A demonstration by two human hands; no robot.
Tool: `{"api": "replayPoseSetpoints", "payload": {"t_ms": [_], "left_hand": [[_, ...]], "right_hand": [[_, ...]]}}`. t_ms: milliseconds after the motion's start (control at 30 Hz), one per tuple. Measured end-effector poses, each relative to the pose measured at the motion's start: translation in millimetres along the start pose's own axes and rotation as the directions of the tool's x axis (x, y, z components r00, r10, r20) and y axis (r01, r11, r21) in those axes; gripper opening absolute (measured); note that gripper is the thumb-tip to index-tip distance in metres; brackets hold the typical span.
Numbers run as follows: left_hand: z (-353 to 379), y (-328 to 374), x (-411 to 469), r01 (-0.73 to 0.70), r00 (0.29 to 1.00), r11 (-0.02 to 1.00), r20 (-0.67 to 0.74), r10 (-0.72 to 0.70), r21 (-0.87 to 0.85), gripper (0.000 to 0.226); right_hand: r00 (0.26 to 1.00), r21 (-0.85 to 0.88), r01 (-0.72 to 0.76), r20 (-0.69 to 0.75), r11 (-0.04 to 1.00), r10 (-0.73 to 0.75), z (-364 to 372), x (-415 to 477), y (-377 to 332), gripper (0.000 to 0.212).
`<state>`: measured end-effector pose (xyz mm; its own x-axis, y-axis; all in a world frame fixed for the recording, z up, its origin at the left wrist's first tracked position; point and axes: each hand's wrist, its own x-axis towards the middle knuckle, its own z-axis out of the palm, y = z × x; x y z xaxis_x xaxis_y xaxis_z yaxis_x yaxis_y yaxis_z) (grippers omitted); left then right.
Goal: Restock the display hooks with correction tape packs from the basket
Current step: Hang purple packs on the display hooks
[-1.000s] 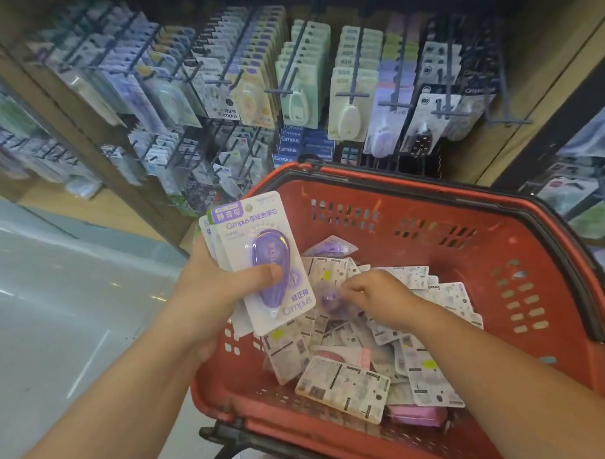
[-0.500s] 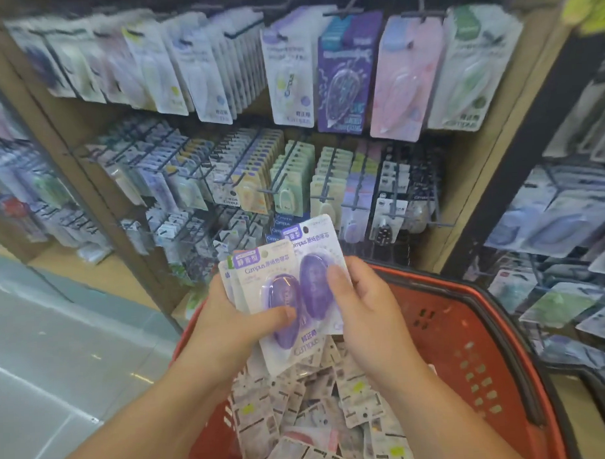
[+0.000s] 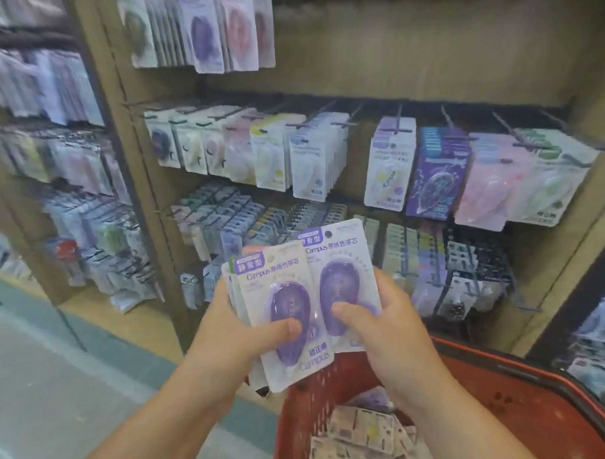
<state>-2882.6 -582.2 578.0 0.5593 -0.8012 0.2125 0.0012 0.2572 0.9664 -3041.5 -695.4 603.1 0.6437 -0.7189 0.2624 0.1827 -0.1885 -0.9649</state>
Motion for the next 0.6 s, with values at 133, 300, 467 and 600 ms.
{"api": "replayPoseSetpoints", "payload": {"t_ms": [133,300,467,600], "left_hand": [[-81,21,19,-0.007,1.000,1.000,-0.004,0.007,0.007,0.099],[-168,61,60,-0.052,0.998,0.998,0.036,0.051,0.045,0.099],[-226,89,97,-0.098,0.993,0.994,0.064,0.096,0.038,0.100],[-249,110,128,-0.139,0.985,0.990,0.101,0.137,0.016,0.105]], "right_hand": [[1.000,-0.012,0.023,-0.014,1.000,-0.023,80,28,-5,0.028],[0.991,0.031,0.076,-0.110,0.997,-0.072,171,66,-24,0.024],[0.987,0.058,0.103,-0.132,0.993,-0.094,228,93,-43,0.024],[0.983,-0.011,0.118,-0.141,0.993,-0.119,247,116,-56,0.020]]}}
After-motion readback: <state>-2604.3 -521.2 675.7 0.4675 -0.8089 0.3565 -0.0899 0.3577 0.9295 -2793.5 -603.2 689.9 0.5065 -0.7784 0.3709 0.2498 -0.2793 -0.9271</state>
